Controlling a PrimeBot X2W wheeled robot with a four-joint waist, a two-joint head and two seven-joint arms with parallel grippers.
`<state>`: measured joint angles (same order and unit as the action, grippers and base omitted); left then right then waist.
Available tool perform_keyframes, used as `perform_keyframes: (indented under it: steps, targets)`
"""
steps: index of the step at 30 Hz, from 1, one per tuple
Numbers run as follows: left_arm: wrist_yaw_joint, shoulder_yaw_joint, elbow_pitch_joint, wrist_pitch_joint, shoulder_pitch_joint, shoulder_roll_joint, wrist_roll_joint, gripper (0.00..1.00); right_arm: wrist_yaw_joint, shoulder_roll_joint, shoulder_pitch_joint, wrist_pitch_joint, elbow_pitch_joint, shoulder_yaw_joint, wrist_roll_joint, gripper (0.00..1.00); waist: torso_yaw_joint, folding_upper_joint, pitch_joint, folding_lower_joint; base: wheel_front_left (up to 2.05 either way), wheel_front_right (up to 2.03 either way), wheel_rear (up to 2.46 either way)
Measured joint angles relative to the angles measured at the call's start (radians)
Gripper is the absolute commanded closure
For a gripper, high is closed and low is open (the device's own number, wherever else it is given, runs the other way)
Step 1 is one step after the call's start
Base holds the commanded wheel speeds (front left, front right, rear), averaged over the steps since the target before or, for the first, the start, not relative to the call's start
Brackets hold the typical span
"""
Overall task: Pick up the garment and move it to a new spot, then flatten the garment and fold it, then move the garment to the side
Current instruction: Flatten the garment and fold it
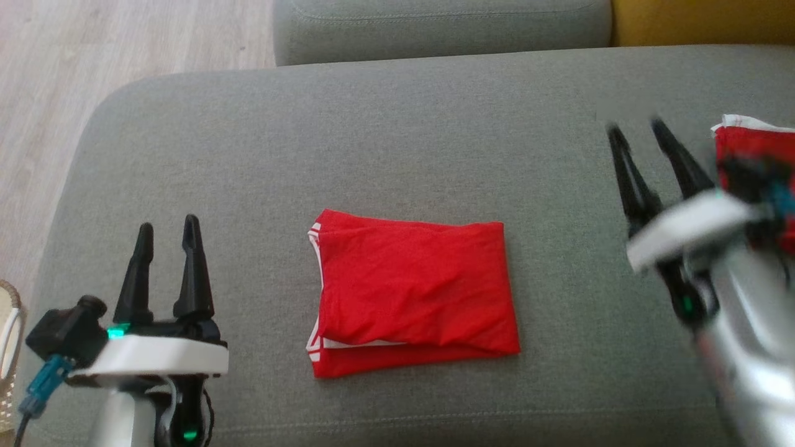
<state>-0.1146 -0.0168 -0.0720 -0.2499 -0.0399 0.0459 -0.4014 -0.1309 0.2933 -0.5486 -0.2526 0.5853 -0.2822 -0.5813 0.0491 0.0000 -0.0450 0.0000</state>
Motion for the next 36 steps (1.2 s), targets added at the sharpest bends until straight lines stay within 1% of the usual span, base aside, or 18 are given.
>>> perform_keyframes:
  steps: [2, 4, 6, 8, 10, 13, 15, 17, 20, 27, 36]
  targets:
    - [0.0, -0.001, 0.005, -0.003, 0.003, 0.0, 0.023, 0.0, 0.0, -0.032, 0.113, 0.0, -0.085, 0.11, 0.112, 0.0, -0.002, 0.0, 0.002, 0.0, 0.0, 0.0, 0.0]
    - [0.0, -0.004, 0.004, -0.003, 0.019, 0.0, 0.029, 0.0, 0.0, -0.089, 0.212, 0.0, -0.174, 0.198, 0.212, 0.0, -0.004, 0.0, 0.004, 0.0, 0.0, 0.0, 0.0]
    - [0.001, -0.006, 0.001, -0.003, 0.037, 0.0, 0.03, 0.0, 0.0, -0.148, 0.293, 0.0, -0.252, 0.263, 0.299, 0.0, -0.004, 0.0, 0.004, 0.0, 0.0, 0.0, 0.0]
    - [0.002, -0.011, -0.007, -0.003, 0.046, 0.0, 0.048, 0.0, 0.0, -0.2, 0.363, 0.0, -0.311, 0.314, 0.351, 0.0, -0.003, 0.0, 0.007, 0.0, 0.0, 0.0, 0.0]
    - [0.005, -0.019, -0.01, -0.003, 0.054, 0.0, 0.058, 0.0, 0.0, -0.225, 0.418, 0.0, -0.349, 0.345, 0.389, 0.0, -0.004, 0.0, 0.008, -0.0001, 0.0, 0.0, 0.0]
    - [0.006, -0.032, -0.017, -0.003, 0.065, 0.0, 0.083, 0.0, 0.0, -0.234, 0.473, 0.0, -0.376, 0.362, 0.44, 0.0, -0.007, 0.0, 0.01, 0.0, 0.0, 0.0, 0.0]
    - [0.01, -0.033, -0.018, -0.003, 0.073, 0.0, 0.087, 0.0, 0.0, -0.24, 0.489, 0.0, -0.378, 0.368, 0.443, 0.0, -0.008, 0.0, 0.011, -0.0001, 0.0, 0.0, 0.0]
    - [0.018, -0.035, -0.022, -0.003, 0.079, 0.0, 0.109, 0.0, 0.0, -0.243, 0.495, 0.0, -0.384, 0.368, 0.442, 0.0, -0.009, 0.0, 0.012, 0.0, 0.0, 0.0, 0.0]
    - [0.019, -0.046, -0.028, -0.003, 0.08, 0.0, 0.14, 0.0, 0.0, -0.243, 0.497, 0.0, -0.382, 0.368, 0.442, 0.0, -0.008, 0.0, 0.017, 0.0, 0.0, 0.0, 0.0]
    - [0.036, -0.048, -0.029, -0.003, 0.08, 0.0, 0.142, 0.0, 0.0, -0.244, 0.497, 0.0, -0.38, 0.372, 0.44, 0.0, -0.013, 0.0, 0.029, 0.0, 0.0, 0.0, 0.0]
    - [0.036, -0.048, -0.029, -0.003, 0.095, 0.0, 0.142, 0.0, 0.0, -0.244, 0.498, 0.0, -0.37, 0.371, 0.441, 0.0, -0.011, 0.0, 0.03, 0.0, 0.0, 0.0, 0.0]
